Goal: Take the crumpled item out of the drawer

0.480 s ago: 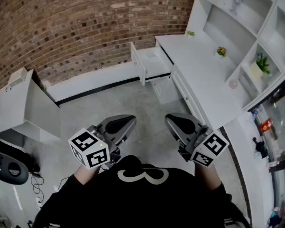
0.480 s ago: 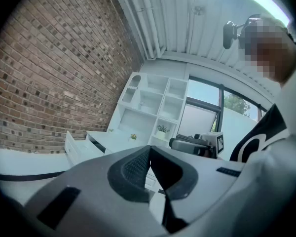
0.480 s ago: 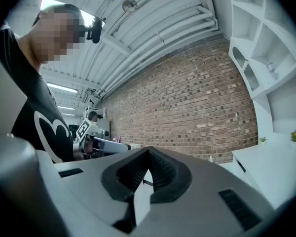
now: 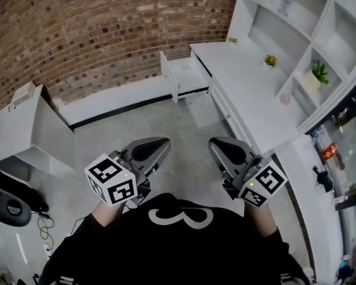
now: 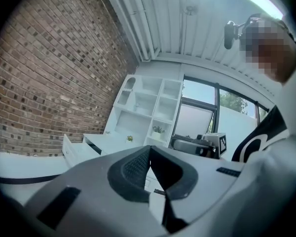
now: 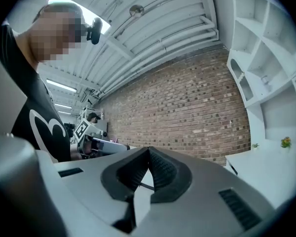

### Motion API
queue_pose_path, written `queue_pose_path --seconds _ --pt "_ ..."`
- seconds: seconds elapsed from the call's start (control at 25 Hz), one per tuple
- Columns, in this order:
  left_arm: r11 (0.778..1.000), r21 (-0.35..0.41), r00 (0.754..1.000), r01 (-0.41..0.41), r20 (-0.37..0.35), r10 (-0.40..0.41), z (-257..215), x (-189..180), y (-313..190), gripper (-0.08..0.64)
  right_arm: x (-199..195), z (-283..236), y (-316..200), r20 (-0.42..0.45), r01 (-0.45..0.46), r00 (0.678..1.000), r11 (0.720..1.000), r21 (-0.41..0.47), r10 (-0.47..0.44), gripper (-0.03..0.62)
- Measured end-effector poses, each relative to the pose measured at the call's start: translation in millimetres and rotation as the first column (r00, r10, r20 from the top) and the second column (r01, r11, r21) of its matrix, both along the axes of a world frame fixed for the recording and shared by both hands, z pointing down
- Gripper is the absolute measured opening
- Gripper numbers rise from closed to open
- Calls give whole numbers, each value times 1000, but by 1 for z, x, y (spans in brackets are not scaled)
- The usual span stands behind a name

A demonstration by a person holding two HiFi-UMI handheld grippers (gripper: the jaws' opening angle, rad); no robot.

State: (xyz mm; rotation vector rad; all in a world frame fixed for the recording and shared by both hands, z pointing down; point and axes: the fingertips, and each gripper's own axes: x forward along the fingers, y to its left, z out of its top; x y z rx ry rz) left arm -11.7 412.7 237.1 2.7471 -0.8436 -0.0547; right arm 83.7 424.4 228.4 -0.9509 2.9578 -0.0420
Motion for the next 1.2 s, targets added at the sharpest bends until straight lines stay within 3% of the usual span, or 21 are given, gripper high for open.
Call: queue_pose_path --seconds 0.08,0.16,0.36,0.52,0.92,1.2 --pt "1000 11 1000 -9 12 9 -2 5 9 3 4 -1 7 -10 -6 1000 1000 9 6 11" --pt "1000 20 1000 -12 26 11 -5 8 16 3 7 -3 12 -8 -7 1000 1000 17 8 51" --pt "1000 17 1000 5 30 -6 -5 5 23 3 12 -6 17 51 -26 998 1000 9 25 287" --pt "1000 2 999 6 33 -6 3 7 25 3 19 3 12 65 -52 996 999 -13 53 370" --pt "1000 -27 1000 7 13 -7 21 6 2 3 22 25 -12 63 -66 996 996 -68 70 408" --pt "999 -38 1000 19 1 -19 28 -1 -42 3 18 35 -53 53 -71 996 993 -95 76 413"
